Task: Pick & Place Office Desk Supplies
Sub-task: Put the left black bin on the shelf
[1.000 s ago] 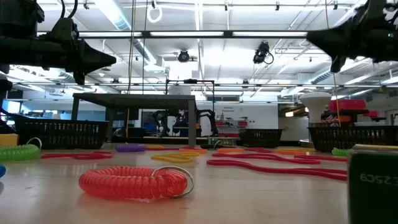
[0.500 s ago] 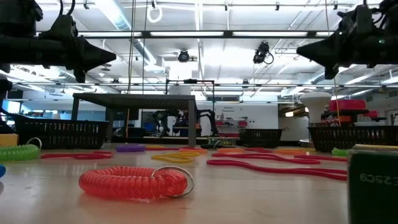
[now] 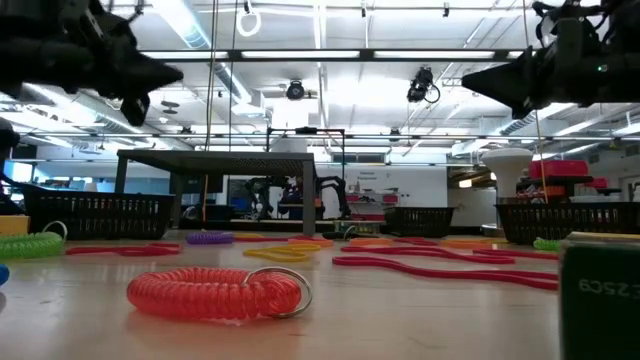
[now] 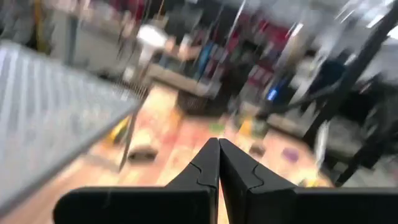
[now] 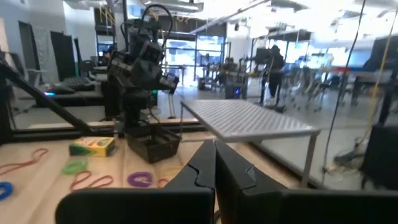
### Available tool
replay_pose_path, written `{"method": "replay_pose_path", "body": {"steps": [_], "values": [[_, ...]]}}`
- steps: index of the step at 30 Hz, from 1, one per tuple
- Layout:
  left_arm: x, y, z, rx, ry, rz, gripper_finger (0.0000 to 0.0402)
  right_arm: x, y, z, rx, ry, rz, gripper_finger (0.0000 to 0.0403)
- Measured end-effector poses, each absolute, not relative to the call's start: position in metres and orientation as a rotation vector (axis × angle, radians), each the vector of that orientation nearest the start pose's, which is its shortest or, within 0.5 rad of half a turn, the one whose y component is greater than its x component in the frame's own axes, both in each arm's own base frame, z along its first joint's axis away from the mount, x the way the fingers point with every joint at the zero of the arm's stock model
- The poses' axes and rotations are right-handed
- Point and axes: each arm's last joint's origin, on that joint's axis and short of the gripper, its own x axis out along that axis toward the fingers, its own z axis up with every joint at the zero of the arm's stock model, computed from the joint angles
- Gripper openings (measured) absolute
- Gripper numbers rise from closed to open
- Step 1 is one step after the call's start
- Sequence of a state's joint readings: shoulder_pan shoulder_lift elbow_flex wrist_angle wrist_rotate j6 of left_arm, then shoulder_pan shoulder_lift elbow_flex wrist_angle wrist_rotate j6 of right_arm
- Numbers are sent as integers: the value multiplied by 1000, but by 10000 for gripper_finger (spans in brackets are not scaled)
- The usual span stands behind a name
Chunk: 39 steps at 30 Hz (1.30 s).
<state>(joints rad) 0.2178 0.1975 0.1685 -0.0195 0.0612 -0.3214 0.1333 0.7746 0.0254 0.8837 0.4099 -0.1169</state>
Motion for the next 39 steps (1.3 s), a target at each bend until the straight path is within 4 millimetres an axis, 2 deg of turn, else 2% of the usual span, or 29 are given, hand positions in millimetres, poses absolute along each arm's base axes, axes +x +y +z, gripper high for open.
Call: {"method": "replay_pose_path", "body": {"steps": [9,14,17,19,22,28,32,39], "values": [[136,-4,234,-425,454,227,11,147,8,176,-84,-104,-284,4],[149,-22,256,-501,688,366,39,146,8,180,-155,-129,-291,5],[152,-32,258,-514,870,456,66,146,7,181,-203,-131,-299,6],[156,-38,255,-518,977,500,86,146,6,181,-223,-127,-310,6],[163,-47,241,-509,1122,534,117,147,2,181,-229,-125,-334,6],[184,-61,214,-358,1238,547,162,147,-2,180,-237,-118,-299,6],[192,-60,202,-223,1272,561,163,147,-3,180,-253,-117,-295,6],[191,-44,194,-213,1259,613,149,148,-4,180,-266,-116,-286,7]]}}
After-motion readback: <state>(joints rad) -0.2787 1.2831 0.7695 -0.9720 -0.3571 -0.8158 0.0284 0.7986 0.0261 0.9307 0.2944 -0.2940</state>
